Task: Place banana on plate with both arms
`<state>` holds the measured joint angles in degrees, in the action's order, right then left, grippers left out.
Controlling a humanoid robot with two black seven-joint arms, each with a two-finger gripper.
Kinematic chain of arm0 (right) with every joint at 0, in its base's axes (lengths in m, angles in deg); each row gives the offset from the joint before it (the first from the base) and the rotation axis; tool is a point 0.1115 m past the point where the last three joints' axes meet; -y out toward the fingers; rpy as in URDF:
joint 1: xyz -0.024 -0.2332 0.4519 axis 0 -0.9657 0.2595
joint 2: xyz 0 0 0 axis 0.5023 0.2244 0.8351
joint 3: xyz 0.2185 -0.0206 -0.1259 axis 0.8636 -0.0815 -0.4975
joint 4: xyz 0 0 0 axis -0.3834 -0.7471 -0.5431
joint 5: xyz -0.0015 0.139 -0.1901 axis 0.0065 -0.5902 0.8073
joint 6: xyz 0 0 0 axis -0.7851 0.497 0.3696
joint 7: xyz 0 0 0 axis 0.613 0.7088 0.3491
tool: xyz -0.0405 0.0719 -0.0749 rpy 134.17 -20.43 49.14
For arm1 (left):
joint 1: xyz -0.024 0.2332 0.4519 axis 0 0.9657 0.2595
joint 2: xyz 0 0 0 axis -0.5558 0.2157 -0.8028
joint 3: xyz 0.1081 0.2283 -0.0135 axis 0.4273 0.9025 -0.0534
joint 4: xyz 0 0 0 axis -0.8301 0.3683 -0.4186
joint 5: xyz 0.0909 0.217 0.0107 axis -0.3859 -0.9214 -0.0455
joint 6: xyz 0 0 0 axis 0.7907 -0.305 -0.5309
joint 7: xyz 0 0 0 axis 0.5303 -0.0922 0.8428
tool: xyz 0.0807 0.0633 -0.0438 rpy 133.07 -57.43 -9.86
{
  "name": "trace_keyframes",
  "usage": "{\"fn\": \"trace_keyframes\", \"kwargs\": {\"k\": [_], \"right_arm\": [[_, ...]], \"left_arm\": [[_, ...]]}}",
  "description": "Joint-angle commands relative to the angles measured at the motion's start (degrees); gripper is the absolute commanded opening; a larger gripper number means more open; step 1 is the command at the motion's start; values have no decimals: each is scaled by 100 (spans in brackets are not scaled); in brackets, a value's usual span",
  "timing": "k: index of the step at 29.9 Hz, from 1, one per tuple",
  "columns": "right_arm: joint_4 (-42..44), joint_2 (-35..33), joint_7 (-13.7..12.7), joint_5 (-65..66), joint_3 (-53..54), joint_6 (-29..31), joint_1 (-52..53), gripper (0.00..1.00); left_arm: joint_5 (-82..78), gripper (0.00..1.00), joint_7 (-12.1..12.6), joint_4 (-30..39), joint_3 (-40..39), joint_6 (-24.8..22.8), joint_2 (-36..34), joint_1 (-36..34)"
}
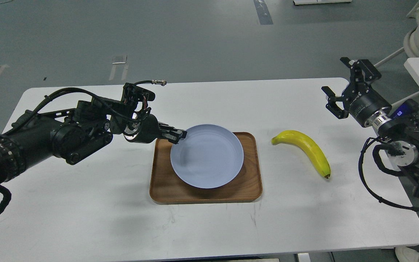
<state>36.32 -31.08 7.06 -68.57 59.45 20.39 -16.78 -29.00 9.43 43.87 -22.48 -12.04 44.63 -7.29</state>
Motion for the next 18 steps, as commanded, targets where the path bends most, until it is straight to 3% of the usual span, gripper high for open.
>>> {"fn": "trace_keyframes", "kwargs": {"k": [1,6,7,8,10,12,18], "right_arm": [[1,16,0,1,0,0,-1,100],[1,7,0,1,0,0,-1,100],[-8,7,0,1,0,0,-1,100],[-8,7,0,1,0,0,-1,100],[-16,-2,0,-8,0,0,-18,100],[-25,-2,0,1,0,0,-36,100],[1,-2,0,1,0,0,-106,100]], "left_arm": [[1,0,0,-71,9,12,98,24],[9,0,0,-221,9,39,107,138],[18,7,0,-221,0,39,107,138],[36,17,0,-221,0,39,116,130],[114,75,0,-221,-26,39,169,121],[150,98,0,-221,-44,47,169,121],[799,98,0,-230,-97,56,142,-142]]}}
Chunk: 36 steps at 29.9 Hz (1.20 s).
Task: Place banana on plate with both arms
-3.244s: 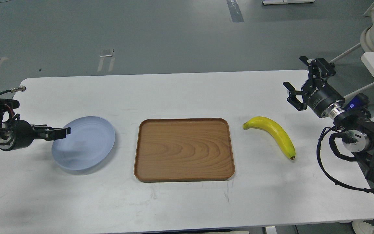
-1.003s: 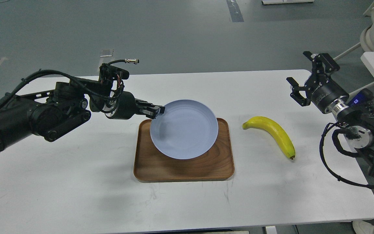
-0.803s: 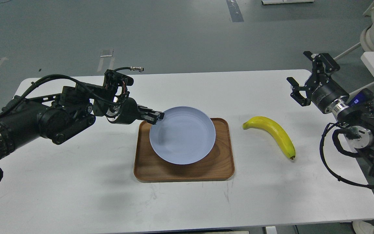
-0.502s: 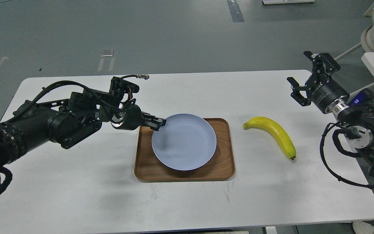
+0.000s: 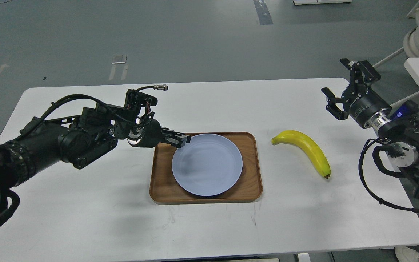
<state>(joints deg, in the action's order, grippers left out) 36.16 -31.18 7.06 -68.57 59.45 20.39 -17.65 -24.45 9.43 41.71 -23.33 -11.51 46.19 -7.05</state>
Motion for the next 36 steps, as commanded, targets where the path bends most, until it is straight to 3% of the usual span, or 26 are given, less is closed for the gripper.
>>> {"fn": "trace_keyframes", "kwargs": {"k": [1,6,13,16,18,21,25,27,36], "right_arm": [[8,8,0,0,9,0,-18,100],[25,8,0,0,9,0,-10,100],[16,-1,0,0,0,0,78,100],[-19,-106,0,44,0,0,157,100],[-28,-185,0,105,-61,0,315,100],[-54,-255,0,465,-665,0,683,100],[-176,-519,0,975,-1387,0,1106,100],[-370,-668,0,1379,-1704,0,1369,100],[-1038,-1091,0,5438,-2601,0,2152,100]], "left_arm": [[616,98,0,-5,-12,-5,-31,-298],[1978,98,0,39,-47,4,-311,-536],[5283,98,0,83,-715,-75,-971,-422],[6303,98,0,92,-1268,-285,-1349,25],[6673,98,0,92,-1874,-689,-1542,377],[6902,98,14,92,-2917,-740,-1902,1131],[6920,98,154,83,-3501,-740,-2052,1704],[6920,98,251,83,-3668,-740,-2105,1880],[7043,98,260,83,-3721,-740,-2026,1977]]}}
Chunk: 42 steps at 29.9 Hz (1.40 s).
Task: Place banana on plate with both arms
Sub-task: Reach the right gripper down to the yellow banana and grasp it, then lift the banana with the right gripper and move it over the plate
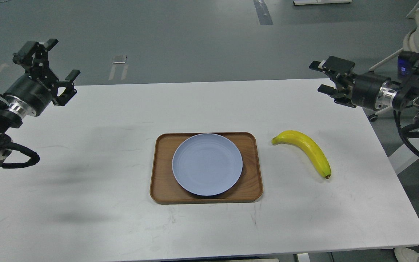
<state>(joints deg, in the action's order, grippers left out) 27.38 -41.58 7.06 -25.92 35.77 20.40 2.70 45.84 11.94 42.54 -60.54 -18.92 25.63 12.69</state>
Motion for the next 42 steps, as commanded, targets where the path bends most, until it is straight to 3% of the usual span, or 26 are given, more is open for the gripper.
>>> {"fn": "trace_keyframes", "kwargs": {"k": [1,7,18,25,29,31,35,36,38,42], "right_arm": [[-204,-60,0,1741,-390,-1,169,100],[-187,115,0,3117,-1392,-76,275,100],[50,555,0,3145,-1754,-376,249,100],[349,933,0,3145,-1885,-455,187,91],[385,1030,0,3127,-2097,-455,187,70],[376,1047,0,3127,-2132,-455,178,53],[376,1056,0,3127,-2141,-446,152,32],[358,1039,0,3127,-2141,-446,160,20],[332,1012,0,3118,-2141,-446,195,9],[218,942,0,3101,-2132,-446,353,4]], "left_arm": [[14,98,17,0,0,1,39,4],[6,98,44,0,18,1,39,-5],[6,98,44,0,27,1,30,-5],[6,98,44,9,44,1,30,-5],[6,98,44,9,44,1,30,-5],[6,98,44,9,44,1,21,-5],[6,98,44,0,35,1,21,-14],[6,98,53,9,35,1,21,-14],[6,98,44,9,44,1,21,-5],[6,98,44,9,44,1,21,-14]]}}
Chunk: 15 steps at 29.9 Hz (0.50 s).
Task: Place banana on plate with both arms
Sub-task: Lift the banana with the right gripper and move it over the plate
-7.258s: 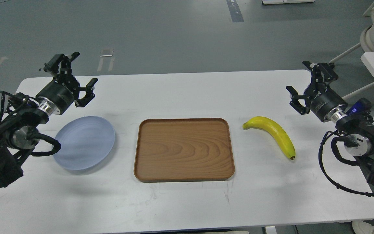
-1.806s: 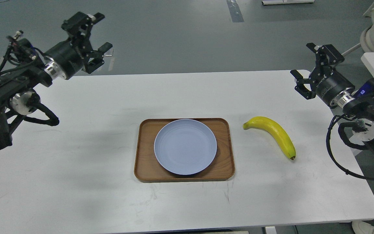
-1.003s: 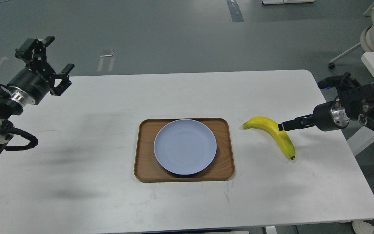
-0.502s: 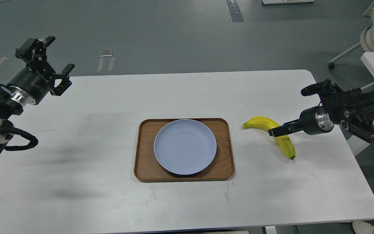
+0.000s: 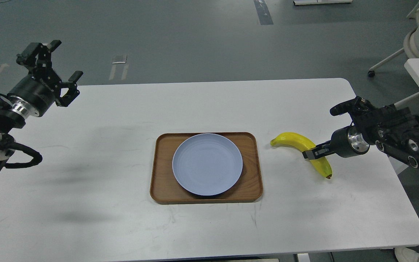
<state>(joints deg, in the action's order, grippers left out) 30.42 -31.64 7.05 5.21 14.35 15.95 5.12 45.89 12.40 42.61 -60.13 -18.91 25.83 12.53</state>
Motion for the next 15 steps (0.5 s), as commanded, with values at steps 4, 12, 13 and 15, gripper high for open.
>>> {"fn": "trace_keyframes", "kwargs": {"k": [4,12,13,15], "right_arm": [[-594,-350,0,-38,27,-1,603,4],[-1448,-202,0,-407,36,78,1483,6],[-1466,-106,0,-459,27,87,1510,6],[-1475,202,0,-626,27,148,1528,6]], "left_arm": [[1,98,7,1,2,0,-7,-7],[1,98,7,1,11,0,10,-51],[1,98,7,1,11,0,10,-51],[1,98,7,1,20,0,10,-68]]}}
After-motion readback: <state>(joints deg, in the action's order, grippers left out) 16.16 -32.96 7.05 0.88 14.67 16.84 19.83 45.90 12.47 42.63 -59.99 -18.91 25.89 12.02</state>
